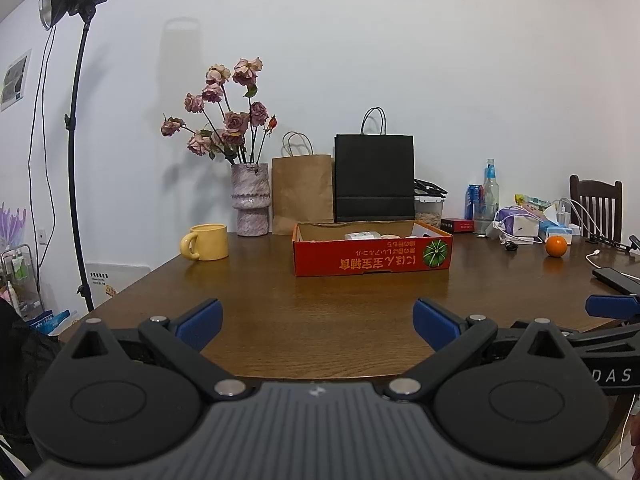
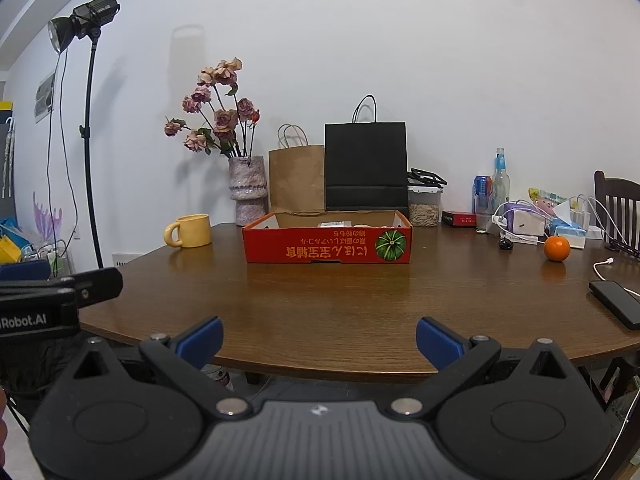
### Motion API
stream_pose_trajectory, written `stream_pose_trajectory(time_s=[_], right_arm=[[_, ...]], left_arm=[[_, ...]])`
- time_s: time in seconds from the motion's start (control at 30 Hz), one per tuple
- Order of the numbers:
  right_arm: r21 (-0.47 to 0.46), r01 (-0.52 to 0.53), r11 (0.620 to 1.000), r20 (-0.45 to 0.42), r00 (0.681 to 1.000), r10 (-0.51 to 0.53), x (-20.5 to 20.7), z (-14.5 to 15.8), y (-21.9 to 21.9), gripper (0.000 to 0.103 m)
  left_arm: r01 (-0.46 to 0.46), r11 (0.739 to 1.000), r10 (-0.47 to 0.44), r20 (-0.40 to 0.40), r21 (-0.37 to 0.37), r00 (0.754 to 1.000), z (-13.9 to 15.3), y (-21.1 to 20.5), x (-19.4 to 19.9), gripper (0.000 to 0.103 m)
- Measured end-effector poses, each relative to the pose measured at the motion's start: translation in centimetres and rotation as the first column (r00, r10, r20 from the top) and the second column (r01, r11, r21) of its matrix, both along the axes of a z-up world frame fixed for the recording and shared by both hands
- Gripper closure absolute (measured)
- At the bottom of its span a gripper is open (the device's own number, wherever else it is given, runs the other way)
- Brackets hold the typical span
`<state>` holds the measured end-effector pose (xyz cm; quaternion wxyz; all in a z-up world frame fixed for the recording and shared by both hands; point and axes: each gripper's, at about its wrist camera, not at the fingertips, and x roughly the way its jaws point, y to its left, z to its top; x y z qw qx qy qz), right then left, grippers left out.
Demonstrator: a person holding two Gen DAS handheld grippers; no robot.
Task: Organize rigid objects
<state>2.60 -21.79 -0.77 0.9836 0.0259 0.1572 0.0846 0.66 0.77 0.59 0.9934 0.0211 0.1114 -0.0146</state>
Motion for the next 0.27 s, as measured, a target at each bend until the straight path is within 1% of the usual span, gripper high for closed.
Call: stream_pose_trajectory(time_s=[0.13, 0.27], right_arm=[[0.0, -0.002, 1.0, -0.005, 1.0, 0.002, 0.17, -0.08, -0.22, 0.0], [0.001, -0.003, 1.0, -0.006, 1.0, 0.003, 0.25, -0.09, -0.4, 0.0]], left_arm=[[0.007, 1.0, -0.007, -0.005, -0.002, 1.0, -0.04, 0.1, -0.03, 0.0], [0.018, 1.0, -0.019, -0.023, -0.022, 1.0, -0.11, 0.39, 0.24, 0.0]])
